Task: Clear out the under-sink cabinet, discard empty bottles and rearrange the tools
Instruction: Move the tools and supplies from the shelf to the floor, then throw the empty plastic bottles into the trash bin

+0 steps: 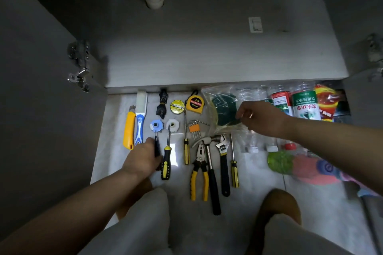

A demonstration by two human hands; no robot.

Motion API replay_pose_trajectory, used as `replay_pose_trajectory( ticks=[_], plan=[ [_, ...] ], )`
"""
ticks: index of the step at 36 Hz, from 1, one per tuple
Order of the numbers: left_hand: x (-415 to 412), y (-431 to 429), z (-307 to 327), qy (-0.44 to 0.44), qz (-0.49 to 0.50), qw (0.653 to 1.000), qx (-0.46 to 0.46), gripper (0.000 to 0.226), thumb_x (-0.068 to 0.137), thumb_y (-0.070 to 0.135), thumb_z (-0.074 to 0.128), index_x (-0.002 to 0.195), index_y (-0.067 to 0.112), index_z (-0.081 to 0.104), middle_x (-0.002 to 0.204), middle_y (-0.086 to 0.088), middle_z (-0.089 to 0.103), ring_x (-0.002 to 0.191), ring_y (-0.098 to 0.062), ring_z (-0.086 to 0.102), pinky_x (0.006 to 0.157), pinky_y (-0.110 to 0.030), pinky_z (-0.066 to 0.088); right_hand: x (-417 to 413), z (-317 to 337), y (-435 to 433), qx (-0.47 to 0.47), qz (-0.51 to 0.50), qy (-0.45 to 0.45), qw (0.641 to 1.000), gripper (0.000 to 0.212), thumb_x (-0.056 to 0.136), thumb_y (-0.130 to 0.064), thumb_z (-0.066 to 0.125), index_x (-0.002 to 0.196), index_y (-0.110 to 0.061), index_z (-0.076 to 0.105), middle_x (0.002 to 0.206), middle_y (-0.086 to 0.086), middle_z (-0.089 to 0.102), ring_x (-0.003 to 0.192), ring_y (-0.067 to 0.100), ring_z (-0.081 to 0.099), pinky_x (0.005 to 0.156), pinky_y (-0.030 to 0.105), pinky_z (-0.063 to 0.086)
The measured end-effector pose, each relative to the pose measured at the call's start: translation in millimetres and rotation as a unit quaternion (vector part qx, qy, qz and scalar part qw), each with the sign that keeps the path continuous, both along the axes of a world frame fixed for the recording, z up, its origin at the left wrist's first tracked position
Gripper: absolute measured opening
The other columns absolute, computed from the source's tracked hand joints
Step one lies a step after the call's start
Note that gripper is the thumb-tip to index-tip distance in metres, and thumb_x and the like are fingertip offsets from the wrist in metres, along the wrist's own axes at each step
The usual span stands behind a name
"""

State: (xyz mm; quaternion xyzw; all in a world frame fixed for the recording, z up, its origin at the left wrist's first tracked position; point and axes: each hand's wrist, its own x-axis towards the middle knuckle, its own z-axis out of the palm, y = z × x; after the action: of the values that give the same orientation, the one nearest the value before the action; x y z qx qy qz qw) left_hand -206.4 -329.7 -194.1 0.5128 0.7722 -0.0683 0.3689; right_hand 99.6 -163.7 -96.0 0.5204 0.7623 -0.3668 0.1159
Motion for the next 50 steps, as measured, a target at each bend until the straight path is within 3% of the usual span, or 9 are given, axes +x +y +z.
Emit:
replay_pose_trajectory(
  ticks=[7, 14, 19, 25, 30, 36, 42, 47, 50],
  plan=[
    [17.9, 64.7, 49.2, 0.029, -0.159, 0.981, -0.105, 0.032, 0.098, 0.053, 0.047, 0.081, 0.026, 0.052, 0.087, 0.0, 0.059, 0.085, -0.019, 0.06, 0.069, -0.031, 0.046, 41.6, 7.4, 23.7, 0.004, 0.024, -0.133, 0.991, 0.02, 0.1, -0.023, 0.051, 0.084, -0.018, 0.063, 0.099, 0.006, 0.068, 0.088, 0.024, 0.064, 0.075, 0.031, 0.049],
    [92.3, 150.9, 129.4, -0.045, -0.39, 0.912, -0.121, 0.03, 0.101, 0.039, 0.055, 0.119, 0.017, 0.064, 0.113, 0.0, 0.067, 0.1, -0.017, 0.061, 0.081, -0.027, 0.048, 91.1, 11.4, 29.7, 0.084, -0.167, -0.221, 0.957, 0.064, 0.087, -0.033, 0.073, 0.137, -0.005, 0.046, 0.136, 0.026, 0.049, 0.127, 0.04, 0.048, 0.101, 0.043, 0.047],
    [144.1, 197.6, 141.0, -0.033, -0.388, 0.921, -0.027, 0.023, 0.101, 0.034, 0.057, 0.115, 0.017, 0.065, 0.117, -0.004, 0.069, 0.107, -0.025, 0.064, 0.095, -0.039, 0.052, 122.6, 7.1, 36.9, 0.036, -0.278, -0.269, 0.921, 0.107, 0.082, -0.048, 0.078, 0.156, -0.004, 0.013, 0.158, 0.025, 0.019, 0.145, 0.043, 0.028, 0.114, 0.051, 0.038],
    [191.9, 212.3, 119.5, -0.174, -0.25, 0.953, -0.005, 0.012, 0.1, 0.027, 0.058, 0.105, 0.021, 0.067, 0.109, -0.003, 0.07, 0.099, -0.021, 0.066, 0.092, -0.042, 0.056, 136.8, -16.5, 38.2, -0.036, -0.321, -0.222, 0.92, 0.117, 0.08, -0.056, 0.077, 0.155, 0.006, 0.011, 0.144, 0.022, 0.05, 0.131, 0.037, 0.052, 0.105, 0.044, 0.049],
    [213.0, 200.4, 100.8, -0.27, -0.155, 0.95, -0.012, 0.014, 0.098, 0.026, 0.064, 0.11, 0.02, 0.067, 0.109, -0.004, 0.069, 0.092, -0.019, 0.071, 0.073, -0.032, 0.059, 135.5, -28.0, 35.7, -0.035, -0.363, -0.172, 0.915, 0.097, 0.084, -0.041, 0.079, 0.149, 0.003, 0.023, 0.122, 0.014, 0.061, 0.114, 0.032, 0.062, 0.085, 0.036, 0.053],
    [226.3, 202.3, 93.8, -0.292, -0.118, 0.947, -0.058, 0.042, 0.09, 0.028, 0.077, 0.125, 0.021, 0.055, 0.117, -0.01, 0.065, 0.096, -0.027, 0.072, 0.087, -0.047, 0.061, 132.9, -17.1, 33.1, -0.08, -0.413, -0.088, 0.903, 0.051, 0.079, -0.034, 0.081, 0.117, -0.01, 0.056, 0.086, 0.006, 0.061, 0.072, 0.022, 0.062, 0.054, 0.025, 0.045],
    [243.8, 207.0, 103.1, -0.351, -0.111, 0.928, -0.051, 0.073, 0.077, 0.034, 0.088, 0.137, 0.028, 0.046, 0.105, 0.008, 0.07, 0.081, -0.006, 0.071, 0.058, -0.022, 0.056, 127.6, -1.9, 28.5, -0.149, -0.464, 0.054, 0.872, 0.039, 0.077, -0.024, 0.08, 0.108, -0.021, 0.055, 0.104, 0.008, 0.064, 0.09, 0.023, 0.061, 0.083, 0.039, 0.052],
    [256.7, 204.5, 101.5, -0.36, -0.1, 0.927, -0.038, 0.089, 0.076, 0.033, 0.089, 0.146, 0.02, 0.036, 0.129, -0.002, 0.063, 0.109, -0.021, 0.066, 0.093, -0.039, 0.055, 131.2, 8.7, 23.2, -0.146, -0.443, 0.078, 0.881, 0.033, 0.085, -0.021, 0.076, 0.103, -0.025, 0.049, 0.103, 0.001, 0.063, 0.082, 0.012, 0.056, 0.064, 0.029, 0.044],
    [260.4, 200.5, 96.5, -0.404, -0.086, 0.91, -0.041, 0.057, 0.079, 0.024, 0.088, 0.121, 0.03, 0.05, 0.12, 0.0, 0.065, 0.111, -0.021, 0.066, 0.098, -0.04, 0.055, 138.2, 13.8, 22.2, -0.137, -0.413, 0.088, 0.896, 0.055, 0.082, -0.015, 0.08, 0.123, -0.023, 0.045, 0.1, -0.005, 0.062, 0.087, 0.007, 0.056, 0.062, 0.024, 0.038]
  ],
)
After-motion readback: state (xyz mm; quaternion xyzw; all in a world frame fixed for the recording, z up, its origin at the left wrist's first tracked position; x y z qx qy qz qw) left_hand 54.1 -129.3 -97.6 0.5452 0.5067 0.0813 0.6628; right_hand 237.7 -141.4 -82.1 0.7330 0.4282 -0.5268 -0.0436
